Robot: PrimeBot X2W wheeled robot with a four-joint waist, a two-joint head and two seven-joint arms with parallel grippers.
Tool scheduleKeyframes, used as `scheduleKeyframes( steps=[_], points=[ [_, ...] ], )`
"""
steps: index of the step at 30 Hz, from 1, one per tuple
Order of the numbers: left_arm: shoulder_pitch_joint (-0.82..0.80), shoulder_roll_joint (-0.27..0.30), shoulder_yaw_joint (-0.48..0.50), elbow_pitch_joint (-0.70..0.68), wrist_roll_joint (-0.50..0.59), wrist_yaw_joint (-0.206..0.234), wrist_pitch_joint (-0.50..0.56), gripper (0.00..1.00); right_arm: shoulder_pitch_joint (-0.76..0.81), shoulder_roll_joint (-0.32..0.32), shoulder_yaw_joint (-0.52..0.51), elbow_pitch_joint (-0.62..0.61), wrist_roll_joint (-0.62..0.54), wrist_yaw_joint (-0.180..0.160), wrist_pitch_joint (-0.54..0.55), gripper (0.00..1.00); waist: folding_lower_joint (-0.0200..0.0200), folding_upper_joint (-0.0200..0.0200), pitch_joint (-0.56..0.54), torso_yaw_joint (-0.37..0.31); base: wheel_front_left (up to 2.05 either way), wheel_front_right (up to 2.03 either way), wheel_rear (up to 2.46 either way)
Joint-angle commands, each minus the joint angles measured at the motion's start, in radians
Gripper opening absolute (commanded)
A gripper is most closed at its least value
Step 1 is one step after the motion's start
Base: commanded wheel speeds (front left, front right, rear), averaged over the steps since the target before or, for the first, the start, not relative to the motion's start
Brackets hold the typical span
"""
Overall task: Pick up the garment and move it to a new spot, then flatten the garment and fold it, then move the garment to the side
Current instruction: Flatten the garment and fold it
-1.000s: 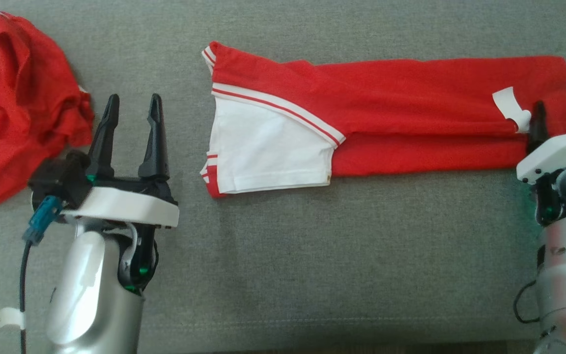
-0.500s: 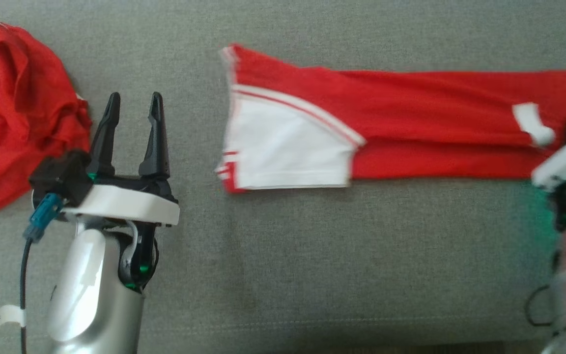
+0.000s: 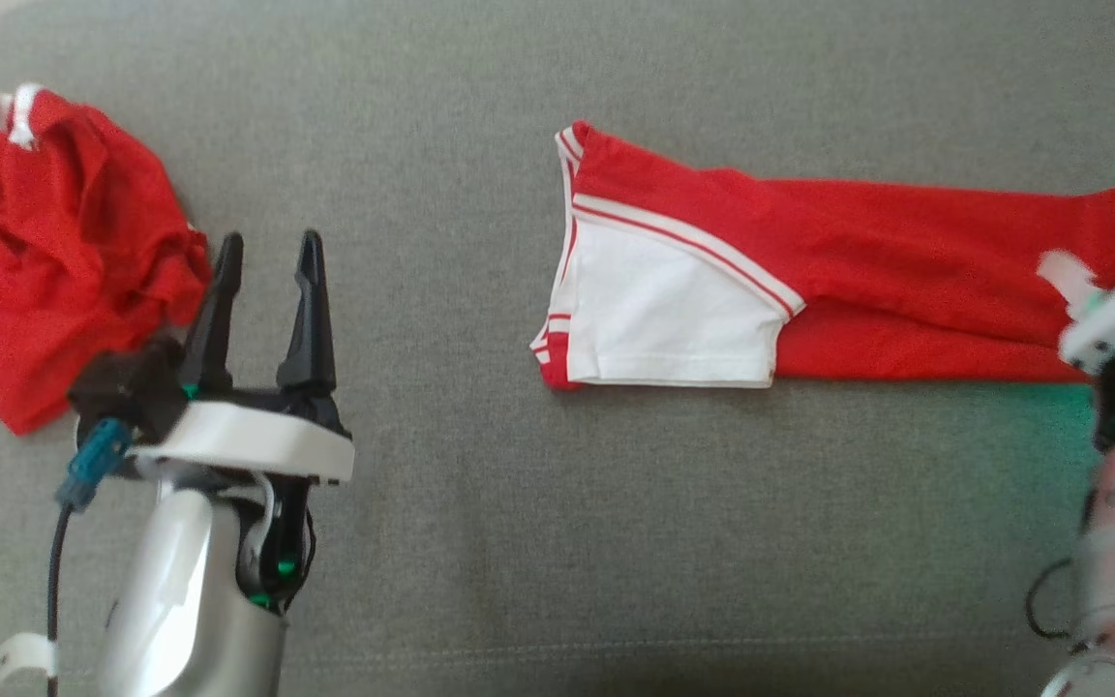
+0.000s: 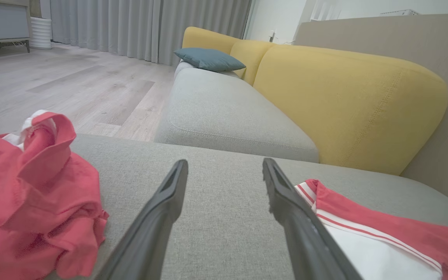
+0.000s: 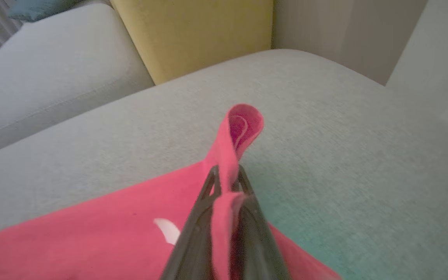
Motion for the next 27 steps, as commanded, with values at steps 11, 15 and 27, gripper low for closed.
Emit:
scheduleKeyframes(
  steps=[11,15,27],
  points=[
    [0.054,0.013,0.023,-0.017,-0.035,0.008,-0.005,1.0,-0.005,0.009,0.545,-0.048,0.483,0.003,0.066,0.0,0.0,0.0,-0.13,0.027,0.0,0.0,0.0],
    [0.081,0.013,0.017,-0.016,-0.041,0.011,-0.005,1.0,0.04,0.009,0.716,-0.09,0.677,0.003,0.073,0.0,0.0,0.0,-0.149,0.049,0.0,0.0,0.0],
    [0.083,0.013,-0.044,-0.005,-0.066,0.02,-0.005,1.0,0.015,0.009,1.066,0.069,1.005,0.003,-0.128,0.0,0.0,0.0,-0.12,0.157,0.0,0.0,0.0]
  ],
)
